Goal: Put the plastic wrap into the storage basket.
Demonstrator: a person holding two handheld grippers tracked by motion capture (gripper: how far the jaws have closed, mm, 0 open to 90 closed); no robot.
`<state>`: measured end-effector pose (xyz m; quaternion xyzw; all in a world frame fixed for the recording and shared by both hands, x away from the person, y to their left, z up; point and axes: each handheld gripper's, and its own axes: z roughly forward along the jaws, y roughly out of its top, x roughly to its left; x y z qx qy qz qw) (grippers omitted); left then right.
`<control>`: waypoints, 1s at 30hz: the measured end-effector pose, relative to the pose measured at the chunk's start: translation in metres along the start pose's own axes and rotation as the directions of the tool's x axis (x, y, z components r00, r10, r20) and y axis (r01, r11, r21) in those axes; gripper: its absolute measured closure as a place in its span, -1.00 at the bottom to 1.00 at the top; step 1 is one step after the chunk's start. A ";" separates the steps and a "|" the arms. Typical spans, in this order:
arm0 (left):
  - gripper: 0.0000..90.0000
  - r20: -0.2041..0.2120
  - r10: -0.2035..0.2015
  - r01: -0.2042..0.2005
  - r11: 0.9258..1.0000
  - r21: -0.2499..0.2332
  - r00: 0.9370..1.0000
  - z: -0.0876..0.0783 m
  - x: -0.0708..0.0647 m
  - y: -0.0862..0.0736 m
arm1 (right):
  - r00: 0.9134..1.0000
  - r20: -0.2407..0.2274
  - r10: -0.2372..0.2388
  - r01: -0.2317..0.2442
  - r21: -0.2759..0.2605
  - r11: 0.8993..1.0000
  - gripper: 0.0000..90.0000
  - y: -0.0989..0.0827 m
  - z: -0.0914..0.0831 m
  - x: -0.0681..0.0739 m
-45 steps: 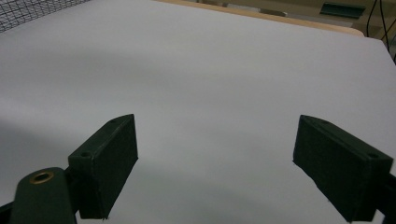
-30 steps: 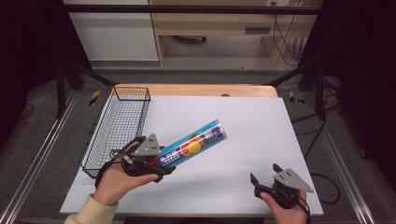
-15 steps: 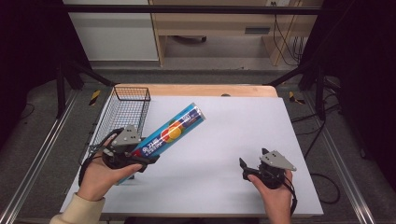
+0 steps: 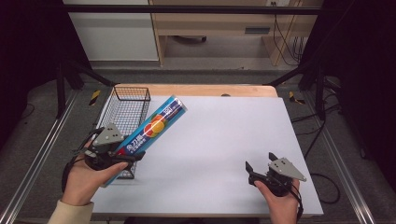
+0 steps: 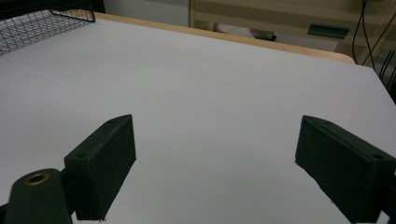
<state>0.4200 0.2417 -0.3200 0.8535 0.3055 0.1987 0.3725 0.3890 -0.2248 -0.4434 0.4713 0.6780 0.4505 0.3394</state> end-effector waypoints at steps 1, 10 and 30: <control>-0.29 0.000 0.000 0.000 1.000 0.000 1.000 0.000 0.000 0.000 | 1.000 0.001 0.002 -0.002 -0.005 1.000 -0.72 0.000 -0.001 0.000; -0.29 -0.032 -0.046 0.046 0.999 -0.003 0.998 -0.012 0.012 -0.015 | 1.000 0.002 0.011 -0.011 -0.001 1.000 -0.71 -0.001 0.000 -0.003; -0.29 -0.047 -0.109 0.109 0.994 -0.002 0.993 -0.017 0.021 -0.030 | 1.000 -0.002 0.006 -0.006 0.000 1.000 -0.70 0.000 0.000 -0.002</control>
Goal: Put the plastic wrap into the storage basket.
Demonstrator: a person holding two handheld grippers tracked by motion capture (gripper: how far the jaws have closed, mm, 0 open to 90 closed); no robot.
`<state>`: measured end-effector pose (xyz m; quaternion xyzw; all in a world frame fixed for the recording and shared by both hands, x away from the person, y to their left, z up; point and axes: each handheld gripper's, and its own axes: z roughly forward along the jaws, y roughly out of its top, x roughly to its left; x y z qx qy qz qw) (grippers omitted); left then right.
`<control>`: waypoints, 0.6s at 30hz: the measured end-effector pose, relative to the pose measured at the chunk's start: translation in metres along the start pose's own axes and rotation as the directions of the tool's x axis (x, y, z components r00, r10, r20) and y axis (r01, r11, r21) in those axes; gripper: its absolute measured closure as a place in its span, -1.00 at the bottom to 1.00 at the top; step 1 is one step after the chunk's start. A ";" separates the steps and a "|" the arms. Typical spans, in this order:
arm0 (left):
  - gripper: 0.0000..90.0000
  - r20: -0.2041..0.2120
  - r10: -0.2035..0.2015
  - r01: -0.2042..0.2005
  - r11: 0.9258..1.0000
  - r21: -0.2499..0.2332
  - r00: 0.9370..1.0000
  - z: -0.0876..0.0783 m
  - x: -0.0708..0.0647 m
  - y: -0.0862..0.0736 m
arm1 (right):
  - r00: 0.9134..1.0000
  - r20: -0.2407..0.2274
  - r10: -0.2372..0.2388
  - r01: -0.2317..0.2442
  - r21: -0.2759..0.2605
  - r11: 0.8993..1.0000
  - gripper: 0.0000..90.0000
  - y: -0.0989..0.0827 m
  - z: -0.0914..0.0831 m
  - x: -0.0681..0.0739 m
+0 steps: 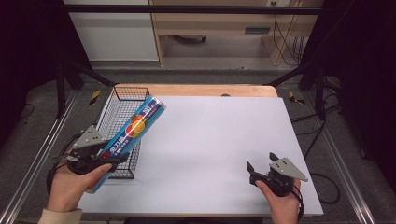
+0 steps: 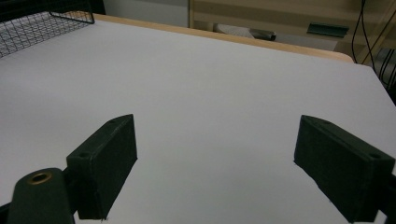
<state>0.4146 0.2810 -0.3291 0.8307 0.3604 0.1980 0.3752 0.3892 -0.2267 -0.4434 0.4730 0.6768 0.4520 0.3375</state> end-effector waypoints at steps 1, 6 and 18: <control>-0.29 -0.001 -0.001 0.001 1.000 0.000 1.000 -0.001 0.001 0.000 | 1.000 0.000 0.000 0.000 0.000 1.000 -0.70 0.000 0.000 0.000; -0.29 -0.006 -0.021 0.021 1.000 -0.004 1.000 -0.004 0.005 -0.003 | 1.000 -0.002 0.000 0.000 -0.003 1.000 -0.69 0.000 0.000 0.000; -0.29 -0.090 -0.031 0.031 0.999 0.008 0.995 -0.013 0.008 0.005 | 1.000 -0.003 0.003 -0.003 -0.005 1.000 -0.69 0.000 -0.001 0.000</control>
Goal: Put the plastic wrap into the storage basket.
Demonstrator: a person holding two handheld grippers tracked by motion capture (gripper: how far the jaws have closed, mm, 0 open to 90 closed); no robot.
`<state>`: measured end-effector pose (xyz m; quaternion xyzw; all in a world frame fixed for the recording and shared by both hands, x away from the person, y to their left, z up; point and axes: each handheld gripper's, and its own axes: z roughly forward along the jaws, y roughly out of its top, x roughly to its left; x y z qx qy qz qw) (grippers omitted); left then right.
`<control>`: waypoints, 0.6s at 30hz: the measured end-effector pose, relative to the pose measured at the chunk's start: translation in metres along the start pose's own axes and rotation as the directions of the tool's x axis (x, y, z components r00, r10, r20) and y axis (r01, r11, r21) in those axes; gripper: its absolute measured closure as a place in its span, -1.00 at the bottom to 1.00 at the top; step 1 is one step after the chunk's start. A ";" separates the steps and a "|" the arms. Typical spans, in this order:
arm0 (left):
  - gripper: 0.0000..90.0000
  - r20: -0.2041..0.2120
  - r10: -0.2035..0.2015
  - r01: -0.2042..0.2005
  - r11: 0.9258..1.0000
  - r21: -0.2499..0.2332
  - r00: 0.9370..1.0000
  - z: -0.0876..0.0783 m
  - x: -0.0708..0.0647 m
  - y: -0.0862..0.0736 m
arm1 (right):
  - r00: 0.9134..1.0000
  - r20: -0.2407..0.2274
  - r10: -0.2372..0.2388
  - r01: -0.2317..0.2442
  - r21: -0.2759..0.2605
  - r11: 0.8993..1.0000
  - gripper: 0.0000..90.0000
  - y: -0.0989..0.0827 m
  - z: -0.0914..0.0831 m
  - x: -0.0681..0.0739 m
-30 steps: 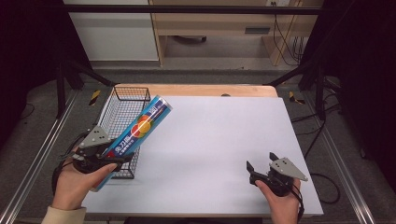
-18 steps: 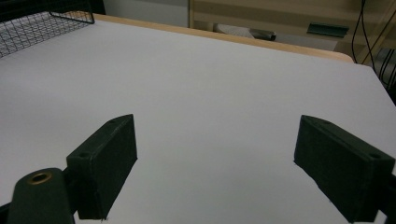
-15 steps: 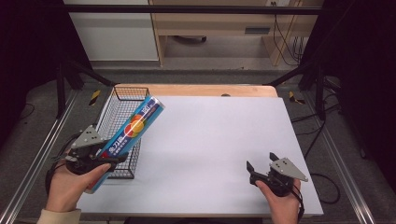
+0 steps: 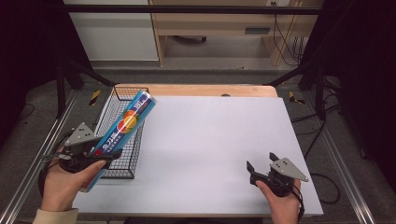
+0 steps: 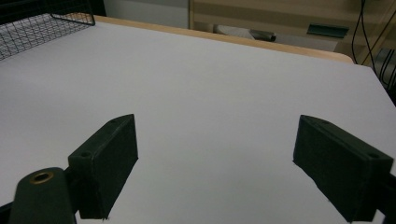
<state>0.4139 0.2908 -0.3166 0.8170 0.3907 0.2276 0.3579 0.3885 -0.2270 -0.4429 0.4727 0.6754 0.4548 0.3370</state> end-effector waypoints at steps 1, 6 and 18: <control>-0.29 0.000 0.000 0.000 1.000 0.000 1.000 0.000 0.000 0.000 | 1.000 0.000 0.000 0.000 0.000 1.000 -0.69 0.000 0.000 0.000; -0.29 -0.064 -0.001 0.002 1.000 0.014 0.998 -0.003 -0.002 0.007 | 1.000 0.000 -0.001 0.001 -0.001 1.000 -0.69 0.000 0.000 0.000; -0.29 -0.163 0.001 0.008 0.998 0.057 0.987 -0.001 -0.008 0.018 | 1.000 -0.003 0.004 -0.004 -0.004 1.000 -0.69 0.001 -0.001 0.000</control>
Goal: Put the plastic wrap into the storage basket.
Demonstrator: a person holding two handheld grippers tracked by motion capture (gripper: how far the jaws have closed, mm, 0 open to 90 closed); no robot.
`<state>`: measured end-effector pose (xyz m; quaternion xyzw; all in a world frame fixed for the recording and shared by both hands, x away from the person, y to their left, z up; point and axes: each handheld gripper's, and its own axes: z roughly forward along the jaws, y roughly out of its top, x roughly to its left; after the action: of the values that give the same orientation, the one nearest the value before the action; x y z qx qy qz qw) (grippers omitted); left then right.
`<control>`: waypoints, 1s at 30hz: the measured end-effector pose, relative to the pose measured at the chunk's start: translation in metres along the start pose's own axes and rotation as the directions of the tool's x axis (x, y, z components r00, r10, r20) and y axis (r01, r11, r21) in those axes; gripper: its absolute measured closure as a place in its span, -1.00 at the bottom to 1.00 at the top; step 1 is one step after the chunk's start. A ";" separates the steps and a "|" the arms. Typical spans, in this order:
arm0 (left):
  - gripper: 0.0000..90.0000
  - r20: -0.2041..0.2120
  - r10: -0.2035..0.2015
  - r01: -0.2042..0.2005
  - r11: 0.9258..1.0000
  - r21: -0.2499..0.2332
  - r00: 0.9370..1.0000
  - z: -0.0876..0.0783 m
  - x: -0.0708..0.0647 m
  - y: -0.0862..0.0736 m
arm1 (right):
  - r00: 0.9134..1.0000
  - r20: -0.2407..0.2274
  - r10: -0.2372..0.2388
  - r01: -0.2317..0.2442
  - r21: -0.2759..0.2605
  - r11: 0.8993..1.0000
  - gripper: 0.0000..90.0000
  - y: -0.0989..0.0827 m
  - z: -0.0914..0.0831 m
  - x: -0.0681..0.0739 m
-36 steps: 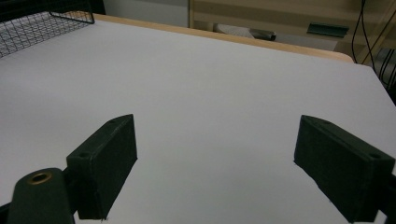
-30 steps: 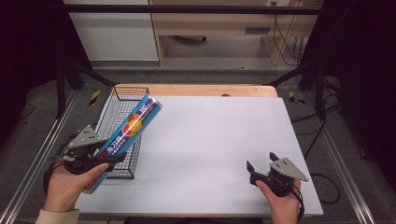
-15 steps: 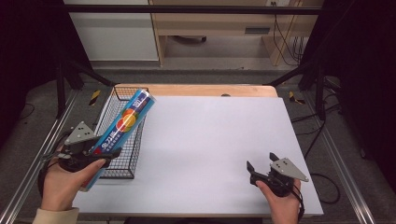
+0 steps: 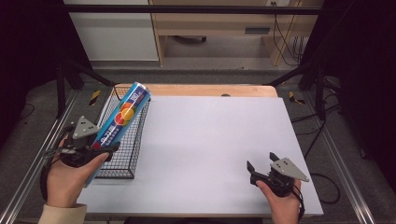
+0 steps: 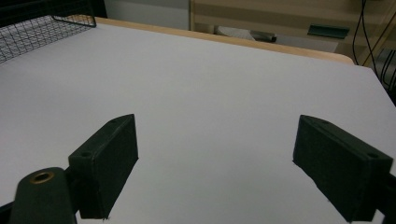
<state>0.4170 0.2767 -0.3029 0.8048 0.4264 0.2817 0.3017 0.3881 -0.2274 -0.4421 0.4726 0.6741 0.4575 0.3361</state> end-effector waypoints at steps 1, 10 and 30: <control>-0.29 0.000 0.000 0.000 1.000 0.000 1.000 0.000 0.000 0.000 | 1.000 0.000 0.000 0.000 0.000 1.000 -0.69 0.000 0.000 0.000; -0.29 -0.064 0.022 -0.019 0.999 0.042 0.998 0.002 -0.002 0.001 | 1.000 0.000 -0.005 0.005 0.001 1.000 -0.69 0.000 0.000 0.000; -0.29 -0.152 0.079 -0.065 0.993 0.096 0.985 0.008 -0.008 -0.001 | 1.000 0.000 -0.003 0.003 -0.001 1.000 -0.68 0.000 0.000 0.000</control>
<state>0.4184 0.2684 -0.3104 0.8082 0.4316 0.3346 0.2205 0.3880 -0.2274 -0.4420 0.4713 0.6747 0.4573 0.3371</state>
